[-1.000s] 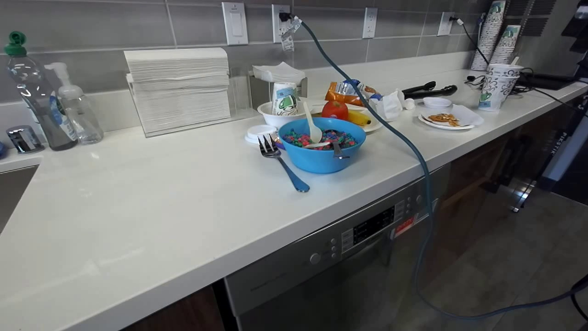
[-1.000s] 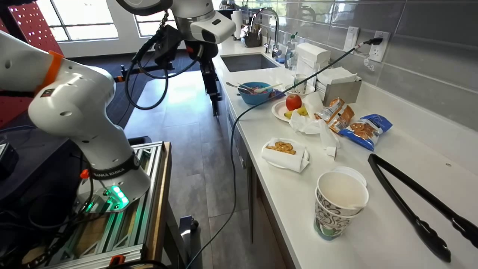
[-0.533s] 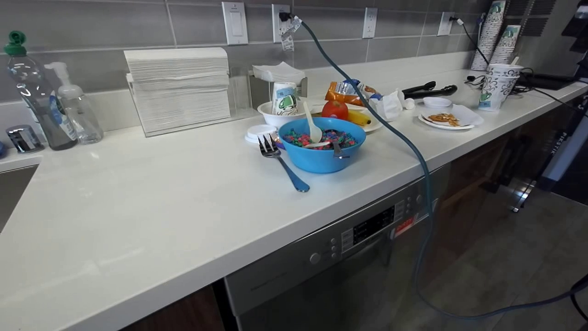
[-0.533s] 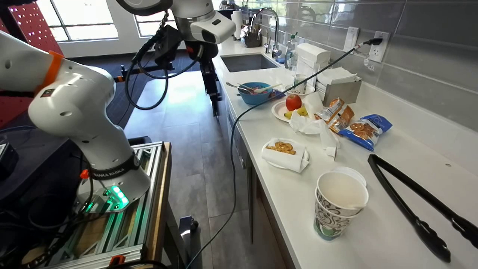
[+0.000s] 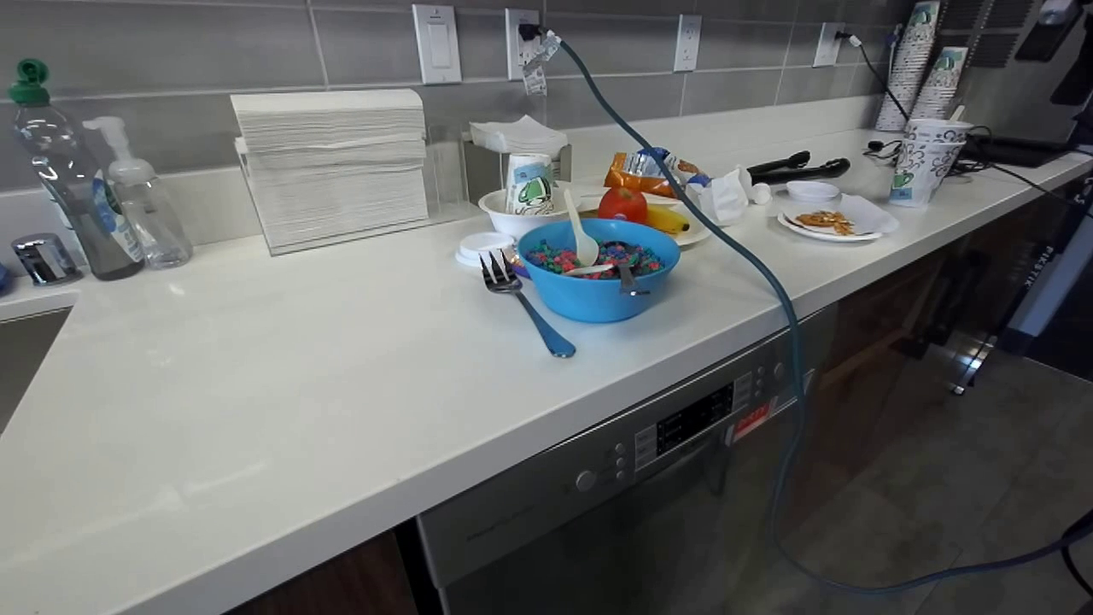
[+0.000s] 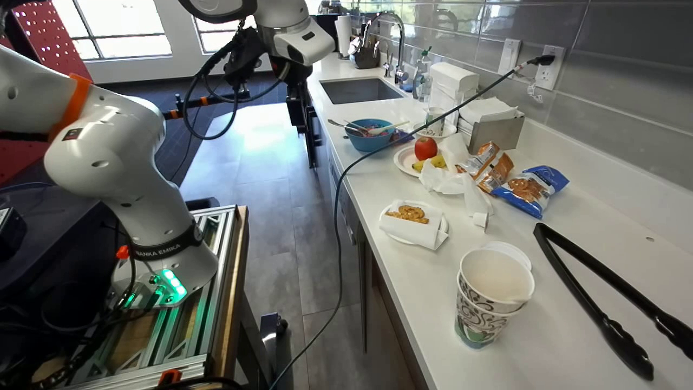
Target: Press a button on the dishwasher.
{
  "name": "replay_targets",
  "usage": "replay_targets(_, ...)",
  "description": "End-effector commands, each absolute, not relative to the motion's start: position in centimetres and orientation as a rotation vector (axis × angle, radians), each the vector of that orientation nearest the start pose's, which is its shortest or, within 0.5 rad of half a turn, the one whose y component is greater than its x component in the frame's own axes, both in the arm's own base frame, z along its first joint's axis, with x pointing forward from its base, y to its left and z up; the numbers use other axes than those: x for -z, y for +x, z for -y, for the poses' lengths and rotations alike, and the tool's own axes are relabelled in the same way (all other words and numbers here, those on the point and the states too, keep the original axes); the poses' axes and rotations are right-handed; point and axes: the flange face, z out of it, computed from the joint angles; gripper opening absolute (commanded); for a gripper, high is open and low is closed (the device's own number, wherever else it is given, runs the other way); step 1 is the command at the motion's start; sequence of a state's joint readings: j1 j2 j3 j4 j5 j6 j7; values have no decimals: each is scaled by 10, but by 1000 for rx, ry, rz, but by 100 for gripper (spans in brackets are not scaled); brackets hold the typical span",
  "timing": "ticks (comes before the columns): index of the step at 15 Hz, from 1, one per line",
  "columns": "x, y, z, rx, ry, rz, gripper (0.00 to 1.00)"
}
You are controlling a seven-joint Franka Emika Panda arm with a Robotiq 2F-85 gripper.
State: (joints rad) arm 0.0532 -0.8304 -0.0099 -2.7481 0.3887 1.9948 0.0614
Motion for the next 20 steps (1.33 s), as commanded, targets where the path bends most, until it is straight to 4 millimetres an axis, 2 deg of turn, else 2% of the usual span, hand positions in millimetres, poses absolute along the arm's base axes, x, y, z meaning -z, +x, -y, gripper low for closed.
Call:
replay_targets(1,-453,309,-86,30,-2724,-400,100)
replay_targets(3,-448,307,-122,47,-2742,-480,100)
replay_targets(6,-426,299,-178,81,-2780,-553,100)
replay_targets(9,-392,280,-235,85,-2832,-513,100)
replay_targets(11,-368,266,-264,90,-2849,-469,100)
replay_targets(12,-357,258,-277,109,-2864,-388,100)
replay_targets(13,-347,251,-288,119,-2874,-313,100)
replay_targets(14,-367,257,-274,129,-2874,-376,100)
replay_targets(15,-361,252,-280,126,-2885,-353,100)
replay_targets(19,-367,258,-275,136,-2867,-377,100)
replay_targets(20,-366,261,-281,130,-2850,-385,75)
